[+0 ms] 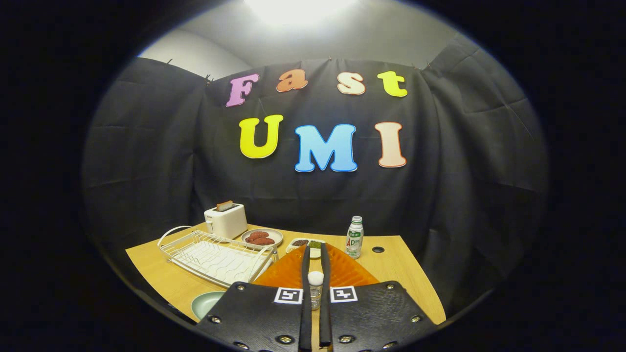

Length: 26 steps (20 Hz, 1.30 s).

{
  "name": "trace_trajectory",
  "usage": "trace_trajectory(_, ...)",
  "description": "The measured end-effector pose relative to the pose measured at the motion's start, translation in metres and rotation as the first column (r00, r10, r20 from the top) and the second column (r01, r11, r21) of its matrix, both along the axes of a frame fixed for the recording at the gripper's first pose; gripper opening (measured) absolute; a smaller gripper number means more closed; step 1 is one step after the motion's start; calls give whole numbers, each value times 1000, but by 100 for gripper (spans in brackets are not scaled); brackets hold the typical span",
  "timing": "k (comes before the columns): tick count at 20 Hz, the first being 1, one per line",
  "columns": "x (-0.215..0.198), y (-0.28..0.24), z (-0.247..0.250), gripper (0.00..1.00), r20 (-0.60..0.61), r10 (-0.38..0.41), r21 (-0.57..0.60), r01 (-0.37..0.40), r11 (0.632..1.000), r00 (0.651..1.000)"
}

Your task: Take the plate from the dish rack, then take the spoon from the basket and place it into the plate.

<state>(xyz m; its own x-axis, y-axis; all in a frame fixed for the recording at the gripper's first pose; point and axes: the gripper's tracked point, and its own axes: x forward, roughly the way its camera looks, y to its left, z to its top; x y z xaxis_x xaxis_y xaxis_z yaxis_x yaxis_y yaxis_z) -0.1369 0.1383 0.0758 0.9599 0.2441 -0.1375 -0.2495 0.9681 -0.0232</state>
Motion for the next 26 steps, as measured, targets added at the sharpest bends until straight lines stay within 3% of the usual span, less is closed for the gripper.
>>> trace_trajectory(8,-24,66,-15,6,-30,19,-136,-23,990,999)
trace_trajectory(15,-34,129,-50,6,-108,77,-96,-88,992,991)
trace_trajectory(26,-28,183,-94,6,-226,214,-85,-238,967,950)
